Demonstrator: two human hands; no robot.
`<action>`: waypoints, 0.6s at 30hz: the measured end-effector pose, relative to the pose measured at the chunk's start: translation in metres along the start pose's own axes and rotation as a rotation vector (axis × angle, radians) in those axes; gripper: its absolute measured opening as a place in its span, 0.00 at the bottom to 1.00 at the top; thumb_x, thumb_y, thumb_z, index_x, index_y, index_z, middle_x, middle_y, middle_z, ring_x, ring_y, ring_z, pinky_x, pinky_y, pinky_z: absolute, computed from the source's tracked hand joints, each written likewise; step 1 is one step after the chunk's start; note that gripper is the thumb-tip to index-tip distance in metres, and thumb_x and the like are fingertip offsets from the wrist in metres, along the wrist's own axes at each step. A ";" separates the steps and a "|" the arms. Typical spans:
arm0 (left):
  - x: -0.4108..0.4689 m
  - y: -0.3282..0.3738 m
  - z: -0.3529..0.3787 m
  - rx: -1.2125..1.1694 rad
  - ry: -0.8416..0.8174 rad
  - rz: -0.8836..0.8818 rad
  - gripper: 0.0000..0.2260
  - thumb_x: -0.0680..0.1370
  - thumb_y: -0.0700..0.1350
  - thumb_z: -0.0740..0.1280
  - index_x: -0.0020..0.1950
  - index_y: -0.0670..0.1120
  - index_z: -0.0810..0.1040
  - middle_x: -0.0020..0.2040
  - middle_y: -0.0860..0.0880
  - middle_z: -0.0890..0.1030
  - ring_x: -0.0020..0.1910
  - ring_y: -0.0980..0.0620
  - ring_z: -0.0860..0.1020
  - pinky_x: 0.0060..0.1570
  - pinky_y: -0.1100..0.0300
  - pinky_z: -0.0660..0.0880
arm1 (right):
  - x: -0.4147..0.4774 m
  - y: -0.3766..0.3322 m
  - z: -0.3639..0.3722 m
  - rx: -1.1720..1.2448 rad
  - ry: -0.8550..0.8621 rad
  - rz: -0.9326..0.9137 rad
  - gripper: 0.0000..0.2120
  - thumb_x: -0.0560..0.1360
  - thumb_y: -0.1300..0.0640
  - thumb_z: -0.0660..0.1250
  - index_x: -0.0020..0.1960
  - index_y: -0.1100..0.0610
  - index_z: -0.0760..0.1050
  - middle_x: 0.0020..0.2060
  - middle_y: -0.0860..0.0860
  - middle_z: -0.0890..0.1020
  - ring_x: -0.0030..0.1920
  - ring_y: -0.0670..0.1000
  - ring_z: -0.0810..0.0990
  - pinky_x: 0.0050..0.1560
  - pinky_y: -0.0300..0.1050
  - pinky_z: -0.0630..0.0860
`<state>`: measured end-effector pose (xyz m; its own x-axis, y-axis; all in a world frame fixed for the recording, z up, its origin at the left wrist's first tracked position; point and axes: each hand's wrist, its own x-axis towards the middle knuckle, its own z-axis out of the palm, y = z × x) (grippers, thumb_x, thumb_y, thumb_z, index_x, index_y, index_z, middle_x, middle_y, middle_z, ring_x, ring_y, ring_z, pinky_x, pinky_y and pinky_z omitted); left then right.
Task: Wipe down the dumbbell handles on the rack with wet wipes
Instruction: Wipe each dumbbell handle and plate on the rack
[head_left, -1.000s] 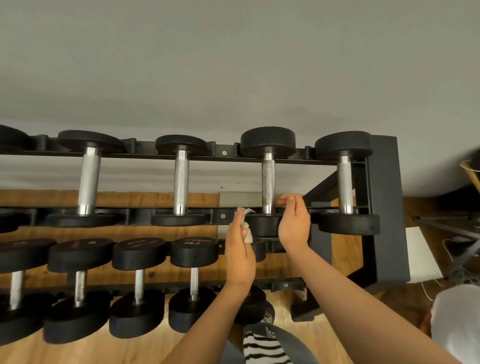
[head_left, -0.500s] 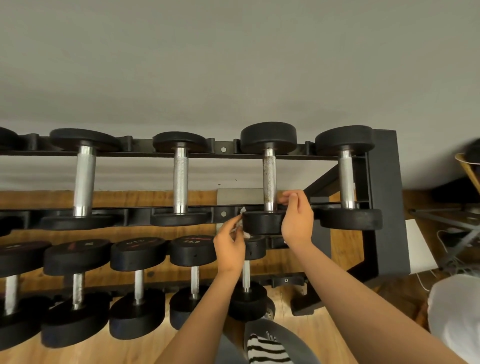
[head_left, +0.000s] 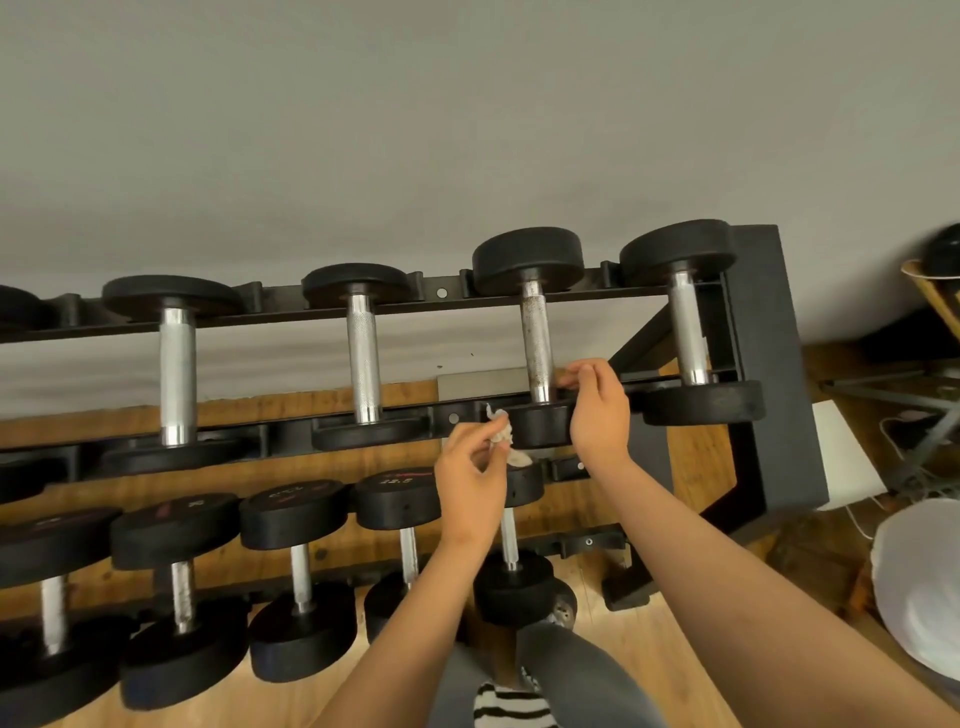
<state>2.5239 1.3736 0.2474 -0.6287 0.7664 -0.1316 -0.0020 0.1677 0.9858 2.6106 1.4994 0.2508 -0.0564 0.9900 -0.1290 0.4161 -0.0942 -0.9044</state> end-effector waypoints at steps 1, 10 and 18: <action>0.001 0.004 0.002 0.008 -0.019 0.027 0.16 0.77 0.34 0.68 0.60 0.51 0.80 0.51 0.54 0.79 0.52 0.60 0.79 0.54 0.70 0.75 | 0.000 0.000 0.000 0.012 -0.011 0.003 0.12 0.83 0.57 0.54 0.51 0.56 0.76 0.43 0.48 0.81 0.49 0.49 0.80 0.54 0.46 0.75; 0.002 0.024 0.029 0.215 -0.049 0.186 0.15 0.77 0.39 0.69 0.59 0.55 0.80 0.52 0.58 0.79 0.55 0.59 0.75 0.59 0.64 0.74 | 0.012 0.002 -0.024 0.286 -0.199 0.067 0.14 0.84 0.61 0.52 0.55 0.62 0.76 0.47 0.53 0.82 0.52 0.49 0.80 0.52 0.32 0.72; -0.012 0.045 0.110 0.349 -0.028 0.217 0.13 0.77 0.37 0.68 0.60 0.49 0.81 0.53 0.58 0.79 0.57 0.61 0.74 0.63 0.58 0.74 | 0.027 0.002 -0.085 0.125 -0.302 -0.189 0.10 0.83 0.62 0.56 0.53 0.55 0.76 0.49 0.48 0.79 0.50 0.42 0.77 0.52 0.31 0.73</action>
<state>2.6165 1.4401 0.2820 -0.5644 0.8227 0.0676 0.3951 0.1973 0.8972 2.6871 1.5348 0.2799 -0.3941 0.9176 -0.0526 0.2596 0.0563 -0.9641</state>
